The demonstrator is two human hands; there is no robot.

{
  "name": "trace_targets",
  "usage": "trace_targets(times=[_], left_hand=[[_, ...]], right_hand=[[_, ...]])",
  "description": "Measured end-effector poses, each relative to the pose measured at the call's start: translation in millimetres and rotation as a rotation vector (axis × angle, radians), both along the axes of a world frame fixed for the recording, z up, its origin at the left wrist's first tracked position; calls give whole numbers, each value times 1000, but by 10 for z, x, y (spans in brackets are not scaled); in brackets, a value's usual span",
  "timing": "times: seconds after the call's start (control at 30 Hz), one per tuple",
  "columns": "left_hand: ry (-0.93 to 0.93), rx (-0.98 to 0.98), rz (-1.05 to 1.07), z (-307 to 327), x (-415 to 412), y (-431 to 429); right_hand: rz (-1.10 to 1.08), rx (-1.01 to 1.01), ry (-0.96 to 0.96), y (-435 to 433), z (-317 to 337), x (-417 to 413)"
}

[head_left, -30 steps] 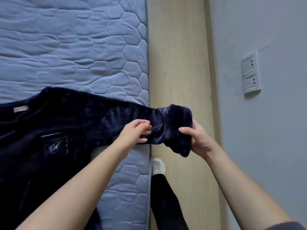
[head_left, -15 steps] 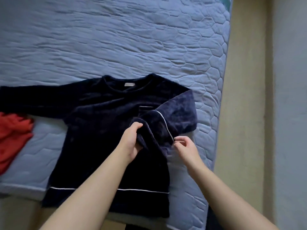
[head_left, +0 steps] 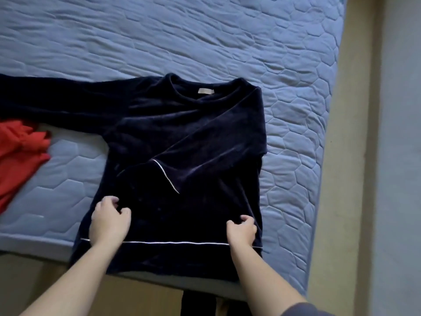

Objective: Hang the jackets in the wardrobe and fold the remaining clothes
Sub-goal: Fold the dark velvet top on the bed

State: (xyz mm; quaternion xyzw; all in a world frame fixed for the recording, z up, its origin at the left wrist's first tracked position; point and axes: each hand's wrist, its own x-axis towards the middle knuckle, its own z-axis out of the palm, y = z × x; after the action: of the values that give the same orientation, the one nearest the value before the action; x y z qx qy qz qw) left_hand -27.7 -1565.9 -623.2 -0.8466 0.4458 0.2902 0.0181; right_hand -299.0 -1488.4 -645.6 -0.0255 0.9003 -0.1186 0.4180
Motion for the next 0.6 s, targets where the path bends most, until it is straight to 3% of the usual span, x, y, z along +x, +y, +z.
trace_targets(times=[0.13,0.17,0.23,0.33,0.4,0.47,0.6], left_hand=[[178,5,-817,-149,-653,496],[202,47,-989,-205,-860,645],[197,120,-1238,-355,-1223,928],[52,194,-1420,-596,-1583,1267],[-42,166,-1451,-686,-1681,1389],[-69,63,-1455,-706,-1700,1429],[41,-138,-1615,-725,-1533,1458]], right_hand=[[52,188,143,434,-230,-521],[44,181,133,553,-279,-624],[10,1,-62,806,-377,-764],[212,-200,-357,1187,-453,-833],[412,-221,-340,1364,-529,-867],[412,-250,-270,1428,-541,-914],[443,-262,-318,1705,-489,-1019]])
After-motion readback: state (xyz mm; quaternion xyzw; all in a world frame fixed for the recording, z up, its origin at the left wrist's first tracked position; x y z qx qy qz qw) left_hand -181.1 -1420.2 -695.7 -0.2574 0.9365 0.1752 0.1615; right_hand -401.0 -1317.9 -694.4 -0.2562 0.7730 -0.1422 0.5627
